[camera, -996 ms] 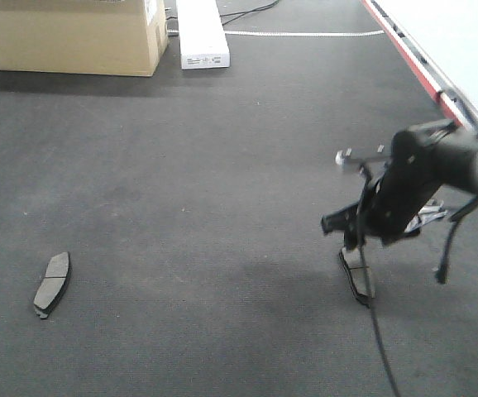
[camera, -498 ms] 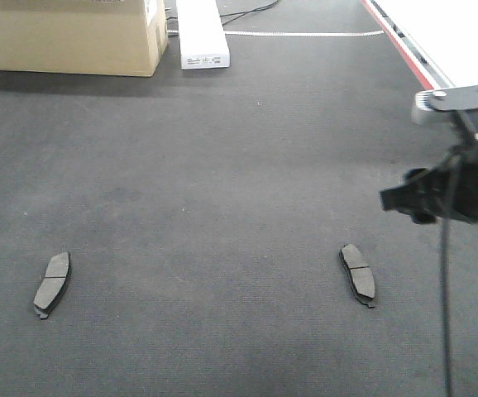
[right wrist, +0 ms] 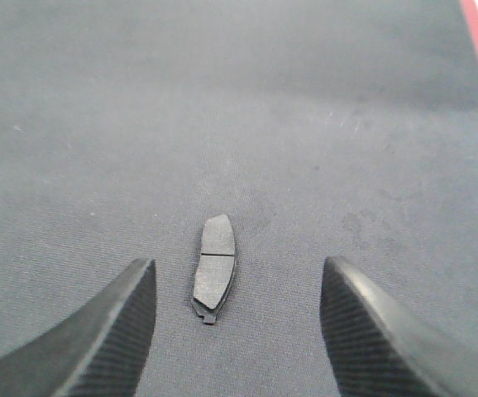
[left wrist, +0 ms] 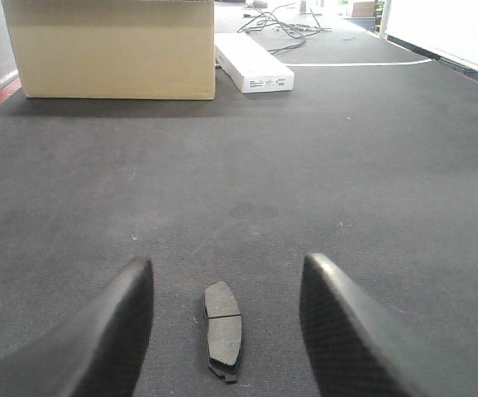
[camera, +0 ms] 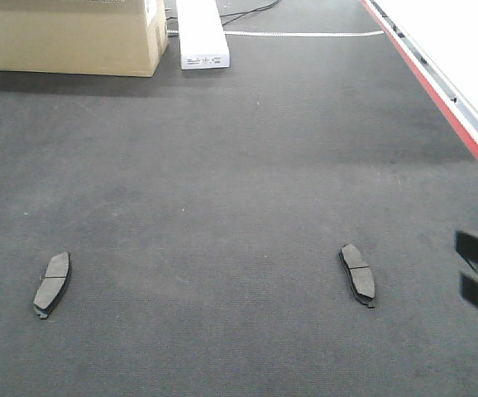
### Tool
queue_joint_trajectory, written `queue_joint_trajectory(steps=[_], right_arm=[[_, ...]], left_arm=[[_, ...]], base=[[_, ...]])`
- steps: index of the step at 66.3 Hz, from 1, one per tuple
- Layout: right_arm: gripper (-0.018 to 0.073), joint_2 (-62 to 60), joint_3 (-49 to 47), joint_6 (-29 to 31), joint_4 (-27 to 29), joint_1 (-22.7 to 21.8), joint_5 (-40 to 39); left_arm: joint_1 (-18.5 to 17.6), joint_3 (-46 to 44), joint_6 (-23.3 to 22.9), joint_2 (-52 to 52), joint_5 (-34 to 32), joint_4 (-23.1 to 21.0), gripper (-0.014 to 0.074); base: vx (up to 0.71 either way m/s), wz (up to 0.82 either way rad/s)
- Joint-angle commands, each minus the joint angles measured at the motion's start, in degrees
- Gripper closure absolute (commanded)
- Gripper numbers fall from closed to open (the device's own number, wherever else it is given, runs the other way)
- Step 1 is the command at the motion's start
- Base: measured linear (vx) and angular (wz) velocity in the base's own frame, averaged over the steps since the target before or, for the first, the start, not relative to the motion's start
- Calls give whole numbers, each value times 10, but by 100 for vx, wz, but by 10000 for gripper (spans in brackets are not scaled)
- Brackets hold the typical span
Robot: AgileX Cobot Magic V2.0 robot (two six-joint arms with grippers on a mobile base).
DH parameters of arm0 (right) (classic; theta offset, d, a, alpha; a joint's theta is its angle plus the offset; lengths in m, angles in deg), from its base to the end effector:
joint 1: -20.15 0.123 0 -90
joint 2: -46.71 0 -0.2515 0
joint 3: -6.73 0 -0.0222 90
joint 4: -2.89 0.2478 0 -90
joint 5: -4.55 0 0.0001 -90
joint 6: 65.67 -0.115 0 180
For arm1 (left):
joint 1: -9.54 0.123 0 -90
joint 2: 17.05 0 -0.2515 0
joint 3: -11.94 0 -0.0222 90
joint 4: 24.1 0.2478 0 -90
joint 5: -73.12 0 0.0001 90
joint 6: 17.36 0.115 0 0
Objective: Move and align brake pads A on conveyor
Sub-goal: 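Raise the right gripper and back the base away from the conveyor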
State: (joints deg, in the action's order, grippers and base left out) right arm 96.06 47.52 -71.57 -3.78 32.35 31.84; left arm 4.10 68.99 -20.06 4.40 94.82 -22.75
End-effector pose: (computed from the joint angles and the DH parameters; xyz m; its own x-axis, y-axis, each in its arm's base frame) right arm 0.1831 0.0333 0.2827 -0.4478 -0.0974 -0.8888 -0.1650 0.9860 -0.0249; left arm 0.1170 -0.0101 0.2657 -0.1783 -0.0084 -0.9839 0.0818 0.9964 -0.0233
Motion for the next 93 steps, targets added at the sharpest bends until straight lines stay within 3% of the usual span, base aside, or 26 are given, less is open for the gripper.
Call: queue_joint_trajectory(steps=[1, 28, 93], right_arm=[[127, -56, 24, 0, -8, -1, -55], [127, -265, 111, 0, -8, -1, -83], [127, -274, 111, 0, -8, -1, -83]], left_arm=[[-4, -14, 1, 6, -46, 0, 202], [-4, -14, 1, 6, -46, 0, 202], [-4, -14, 1, 6, -46, 0, 202]], base=[[0, 0], [0, 0], [0, 0]])
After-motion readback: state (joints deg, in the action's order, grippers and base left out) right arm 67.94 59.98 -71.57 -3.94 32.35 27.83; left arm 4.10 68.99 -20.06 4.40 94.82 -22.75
